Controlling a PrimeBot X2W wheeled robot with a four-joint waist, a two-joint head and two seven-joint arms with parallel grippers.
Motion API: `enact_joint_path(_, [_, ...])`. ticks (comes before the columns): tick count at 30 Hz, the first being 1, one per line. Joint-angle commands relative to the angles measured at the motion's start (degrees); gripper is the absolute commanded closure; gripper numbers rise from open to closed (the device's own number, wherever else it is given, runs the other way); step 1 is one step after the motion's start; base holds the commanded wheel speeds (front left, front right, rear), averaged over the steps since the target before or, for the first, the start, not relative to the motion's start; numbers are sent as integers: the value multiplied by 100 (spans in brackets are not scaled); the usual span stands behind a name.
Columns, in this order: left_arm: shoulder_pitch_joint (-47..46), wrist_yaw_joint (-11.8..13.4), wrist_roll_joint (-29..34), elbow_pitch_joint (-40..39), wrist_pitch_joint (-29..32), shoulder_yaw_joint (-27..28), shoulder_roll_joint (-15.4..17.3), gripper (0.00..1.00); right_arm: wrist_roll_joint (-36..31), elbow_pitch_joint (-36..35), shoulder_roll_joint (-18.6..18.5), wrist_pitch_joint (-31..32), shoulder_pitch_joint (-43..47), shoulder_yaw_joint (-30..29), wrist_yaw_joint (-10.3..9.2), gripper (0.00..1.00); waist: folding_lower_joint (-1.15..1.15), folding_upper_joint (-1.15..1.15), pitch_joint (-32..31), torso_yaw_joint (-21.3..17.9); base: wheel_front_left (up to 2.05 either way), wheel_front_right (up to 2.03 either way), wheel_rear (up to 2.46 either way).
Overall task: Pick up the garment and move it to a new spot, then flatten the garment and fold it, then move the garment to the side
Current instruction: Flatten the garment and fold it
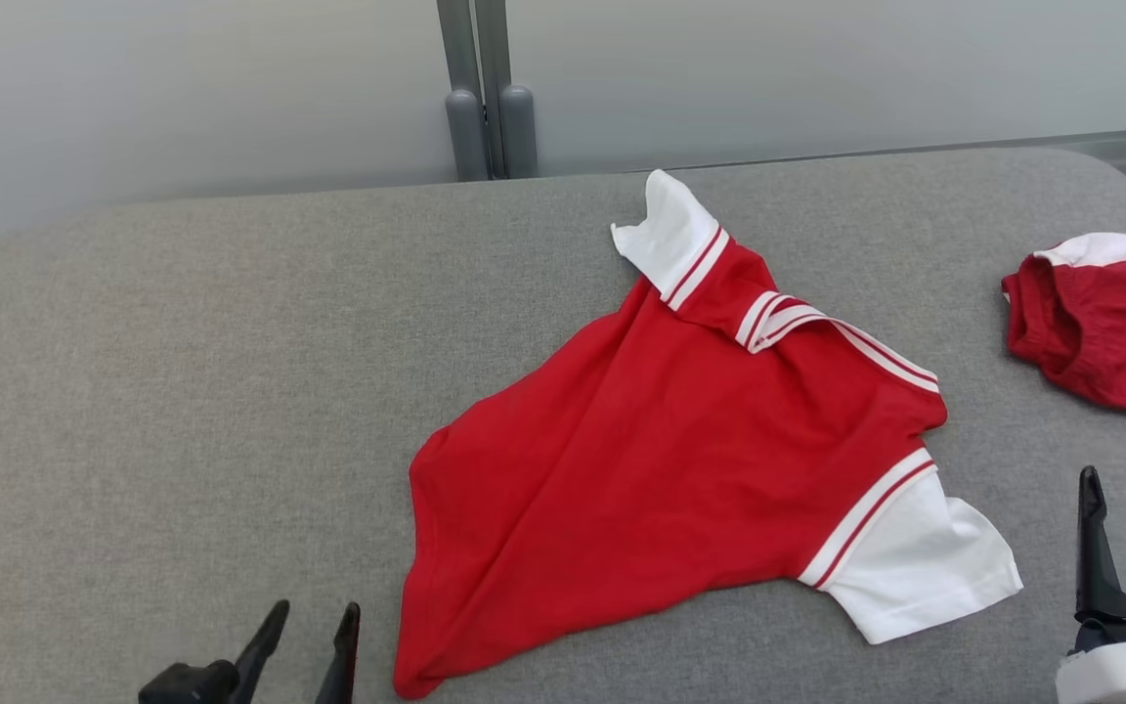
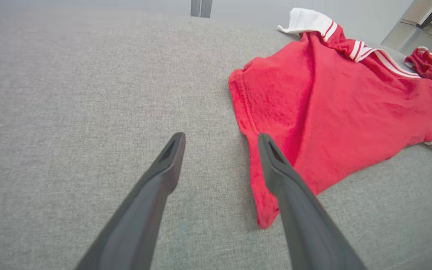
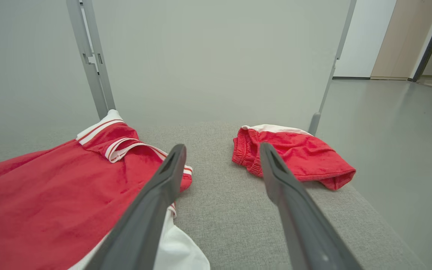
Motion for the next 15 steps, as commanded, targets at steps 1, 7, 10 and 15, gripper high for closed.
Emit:
enact_joint_path(1, [96,105,108,-124,-61,173,-98,0,-69,7,-63,-13,64,-38,-7,0,0,0,-124,-1,0,0,0])
enact_joint_path(7, [533,247,1068,-746,-81,1269,-868,0,-239,288,-331,-13,155,106,-7,0,0,0,-321,20,0,0,0])
enact_joint_path(10, [650,96,1584,-807,-84,1735,-1248,0,-297,462,-377,-13,117,206,-7,0,0,0,-371,42,0,0,0])
enact_joint_path(15, [775,-389,2336,-671,-83,2425,-1782,0,-359,702,-266,-13,68,316,-7,0,0,0,-432,98,0,0,0])
